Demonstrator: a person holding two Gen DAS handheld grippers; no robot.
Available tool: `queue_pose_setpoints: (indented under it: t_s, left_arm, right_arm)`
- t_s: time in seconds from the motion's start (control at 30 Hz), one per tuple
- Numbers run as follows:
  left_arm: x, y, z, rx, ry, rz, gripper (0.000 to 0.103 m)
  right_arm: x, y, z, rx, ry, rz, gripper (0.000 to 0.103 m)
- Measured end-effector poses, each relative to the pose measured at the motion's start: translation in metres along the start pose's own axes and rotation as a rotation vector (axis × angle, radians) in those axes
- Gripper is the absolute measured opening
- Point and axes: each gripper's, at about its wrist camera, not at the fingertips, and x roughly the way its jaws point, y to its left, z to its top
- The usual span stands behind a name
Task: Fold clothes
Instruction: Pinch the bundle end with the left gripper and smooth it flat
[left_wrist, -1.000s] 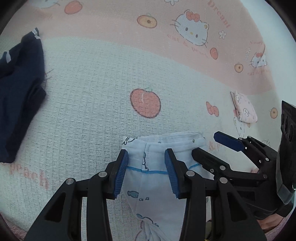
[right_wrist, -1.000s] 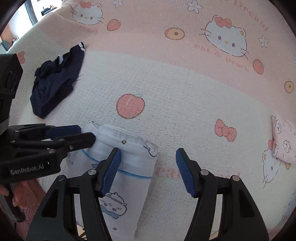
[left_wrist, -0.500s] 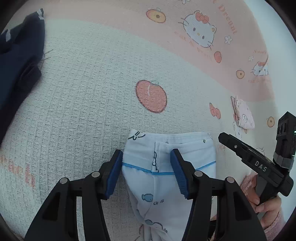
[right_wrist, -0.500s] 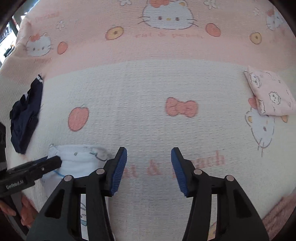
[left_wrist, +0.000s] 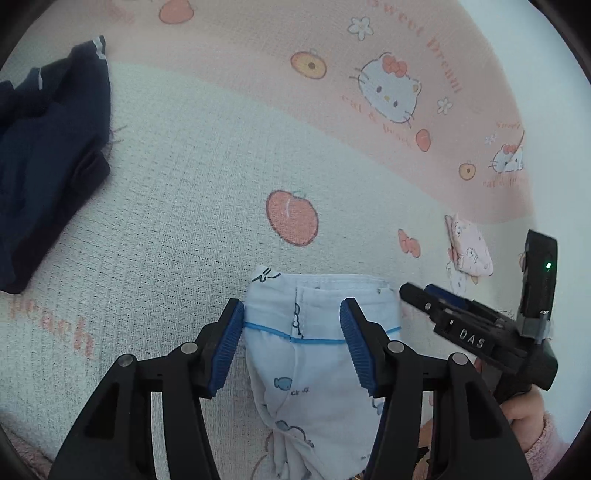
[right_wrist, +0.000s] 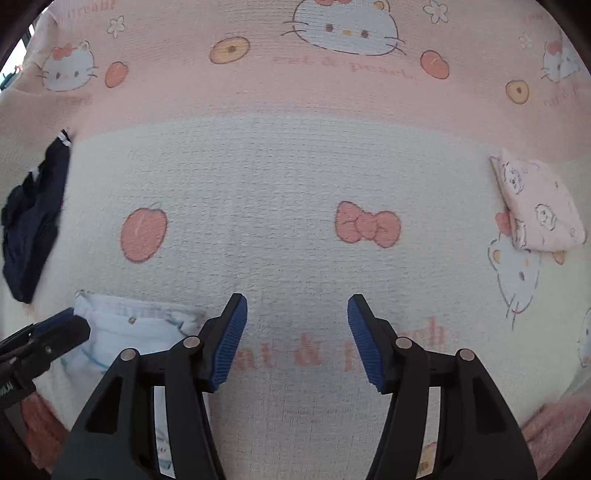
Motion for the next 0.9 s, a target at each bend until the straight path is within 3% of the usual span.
queue_pose_setpoints:
  t_s: [0.37, 0.6, 0.67, 0.73, 0.8, 0.9]
  left_arm:
    - [-0.004, -0.025, -0.051, 0.068, 0.128, 0.051, 0.056]
    - [0.013, -0.026, -0.079, 0.116, 0.227, 0.132, 0.056]
    - [0.019, -0.022, -0.081, 0.113, 0.236, 0.133, 0.056]
    - [0.018, -0.022, -0.082, 0.125, 0.232, 0.129, 0.056]
    - [0.016, -0.020, -0.084, 0.129, 0.226, 0.124, 0.056]
    - [0.013, -0.018, -0.086, 0.135, 0.217, 0.117, 0.056]
  right_arm:
    - [-0.008, 0.006, -0.091, -0.066, 0.115, 0.132, 0.059]
    - [-0.033, 0.010, -0.099, -0.058, 0.036, 0.212, 0.059]
    - [-0.028, 0.019, -0.102, -0.097, 0.043, 0.197, 0.059]
    - [-0.014, 0.022, -0.108, -0.115, 0.065, 0.121, 0.059]
    - [-0.012, 0.015, -0.111, -0.088, 0.071, 0.122, 0.059]
    - [-0.016, 0.011, -0.115, -0.116, 0.105, 0.034, 0.059]
